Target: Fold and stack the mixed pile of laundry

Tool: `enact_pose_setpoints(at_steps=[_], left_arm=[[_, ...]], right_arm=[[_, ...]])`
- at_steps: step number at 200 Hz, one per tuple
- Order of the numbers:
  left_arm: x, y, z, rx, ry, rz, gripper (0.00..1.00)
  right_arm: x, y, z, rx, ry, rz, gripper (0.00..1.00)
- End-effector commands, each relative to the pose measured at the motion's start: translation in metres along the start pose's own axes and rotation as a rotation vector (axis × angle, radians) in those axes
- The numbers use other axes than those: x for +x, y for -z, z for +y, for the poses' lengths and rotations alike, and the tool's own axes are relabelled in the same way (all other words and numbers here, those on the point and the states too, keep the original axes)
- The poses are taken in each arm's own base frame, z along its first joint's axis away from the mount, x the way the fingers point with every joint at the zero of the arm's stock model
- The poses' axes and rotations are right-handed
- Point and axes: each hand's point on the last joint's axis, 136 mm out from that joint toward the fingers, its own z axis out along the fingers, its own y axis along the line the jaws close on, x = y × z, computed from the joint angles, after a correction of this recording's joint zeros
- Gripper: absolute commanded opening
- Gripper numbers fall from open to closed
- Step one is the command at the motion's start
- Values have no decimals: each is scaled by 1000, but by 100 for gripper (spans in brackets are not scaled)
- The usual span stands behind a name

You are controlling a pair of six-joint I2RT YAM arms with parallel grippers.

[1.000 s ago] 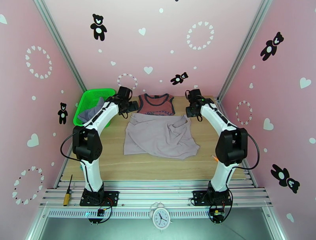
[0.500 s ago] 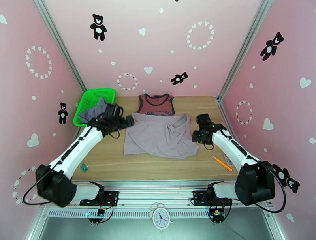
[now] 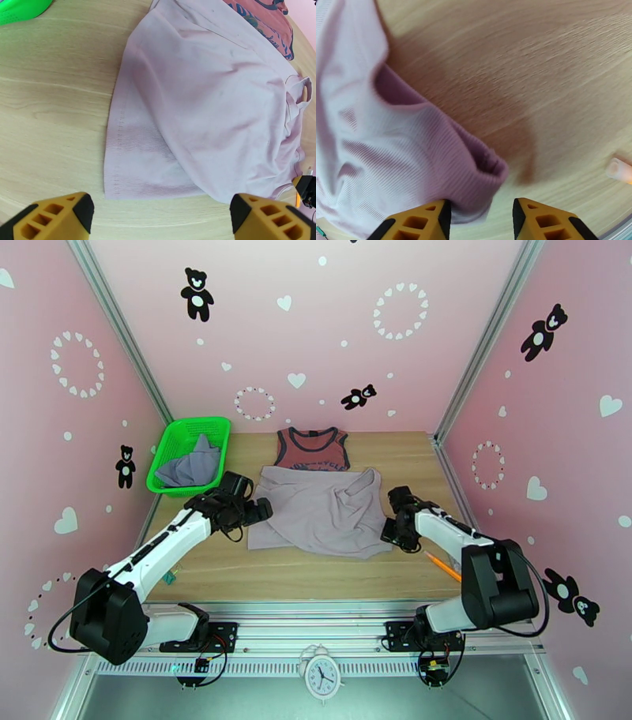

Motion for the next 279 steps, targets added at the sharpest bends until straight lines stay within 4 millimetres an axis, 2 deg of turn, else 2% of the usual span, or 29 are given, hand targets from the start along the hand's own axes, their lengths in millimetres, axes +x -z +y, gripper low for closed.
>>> enact_pose_setpoints(at_steps=[1, 16, 24, 42, 66, 88, 99, 117, 136, 157, 184, 199, 214, 227, 243, 253, 260, 263, 274, 279], left_arm=[[10, -6, -1, 17, 11, 26, 97], [19, -13, 6, 1, 20, 50, 97], [24, -17, 11, -8, 26, 62, 97], [36, -21, 19, -26, 42, 85, 96], [47, -24, 28, -46, 57, 104, 94], [49, -29, 30, -57, 56, 122, 86], [51, -34, 29, -56, 54, 135, 83], [51, -46, 27, -53, 49, 149, 77], [52, -65, 23, -49, 39, 177, 74], [52, -88, 14, -29, 31, 206, 69], [51, -105, -18, 14, -17, 216, 67], [61, -109, -40, 29, -71, 251, 65], [74, -112, -52, 9, -116, 281, 65], [88, -114, -58, -7, -143, 303, 65], [101, -119, -55, -43, -153, 320, 64], [108, -124, -50, -69, -157, 333, 57], [111, -129, -47, -81, -155, 343, 48], [113, -130, -45, -85, -154, 348, 42], [116, -134, -42, -96, -154, 358, 0], [116, -134, -42, -99, -154, 359, 0]], right_arm=[[-3, -11, 4, -8, -13, 0, 35], [-10, -11, 9, -27, 2, -10, 10], [-14, -7, 14, -46, 13, -21, 0], [-25, 18, 24, -104, 28, -69, 0], [-49, 76, 38, -195, 36, -193, 0], [-79, 122, 47, -284, 9, -282, 0], [-97, 137, 49, -314, -14, -314, 0], [-123, 150, 54, -347, -42, -326, 0], [-147, 151, 62, -367, -63, -328, 0], [-163, 140, 69, -372, -77, -307, 0], [-172, 125, 74, -370, -87, -280, 0], [-172, 119, 75, -366, -89, -273, 0], [-171, 117, 73, -359, -87, -272, 0], [-170, 114, 71, -349, -83, -273, 0], [-169, 112, 70, -344, -80, -271, 0], [-169, 112, 70, -347, -78, -271, 0], [-169, 112, 70, -348, -76, -270, 0], [-169, 112, 70, -348, -75, -269, 0], [-167, 112, 69, -348, -71, -268, 0], [-167, 113, 69, -348, -69, -268, 0]])
